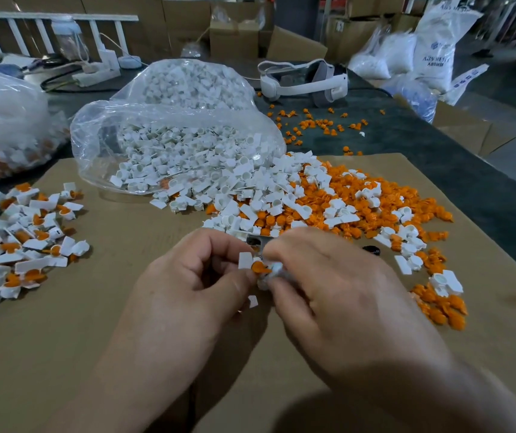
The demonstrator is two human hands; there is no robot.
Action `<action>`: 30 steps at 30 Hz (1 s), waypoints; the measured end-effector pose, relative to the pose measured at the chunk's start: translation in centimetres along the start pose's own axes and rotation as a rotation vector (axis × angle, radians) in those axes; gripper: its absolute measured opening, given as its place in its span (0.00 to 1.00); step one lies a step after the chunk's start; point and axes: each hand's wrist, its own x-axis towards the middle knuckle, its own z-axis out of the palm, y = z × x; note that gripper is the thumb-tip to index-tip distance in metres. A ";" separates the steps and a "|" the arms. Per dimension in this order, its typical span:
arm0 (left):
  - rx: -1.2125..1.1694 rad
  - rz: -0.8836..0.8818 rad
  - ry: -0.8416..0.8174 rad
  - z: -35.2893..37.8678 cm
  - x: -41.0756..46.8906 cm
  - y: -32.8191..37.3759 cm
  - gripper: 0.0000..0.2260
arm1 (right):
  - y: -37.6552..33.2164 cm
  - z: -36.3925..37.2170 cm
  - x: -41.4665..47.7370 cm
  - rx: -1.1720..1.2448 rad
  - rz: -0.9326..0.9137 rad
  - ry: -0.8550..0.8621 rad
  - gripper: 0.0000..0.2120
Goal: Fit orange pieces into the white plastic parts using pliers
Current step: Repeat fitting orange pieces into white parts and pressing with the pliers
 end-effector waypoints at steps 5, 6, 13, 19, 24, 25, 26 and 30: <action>-0.067 -0.043 0.053 -0.9 0.8 -0.7 0.11 | 2.9 -0.7 -0.1 -0.289 0.147 -0.214 0.29; -0.104 -0.057 0.059 -1.0 1.0 -0.8 0.11 | 3.2 -0.7 -0.1 -0.300 0.149 -0.250 0.29; -0.191 -0.107 0.049 -1.0 1.2 -1.1 0.13 | 4.7 -1.6 0.0 -0.277 0.080 -0.381 0.32; -0.206 -0.144 0.045 -1.0 1.2 -1.0 0.08 | 4.9 -1.3 0.6 -0.244 0.062 -0.362 0.29; -0.179 -0.148 0.047 -0.9 1.3 -0.6 0.10 | 4.9 -0.7 0.6 -0.219 0.027 -0.333 0.27; -0.183 -0.150 0.047 -0.9 1.3 -0.5 0.10 | 4.9 -0.5 0.6 -0.224 0.026 -0.310 0.26; -0.183 -0.152 0.046 -0.9 1.2 -0.4 0.10 | 4.7 -0.4 0.6 -0.230 0.029 -0.286 0.25; -0.189 -0.150 0.043 -0.9 1.1 -0.1 0.09 | 3.9 -0.3 1.0 -0.224 0.058 -0.195 0.19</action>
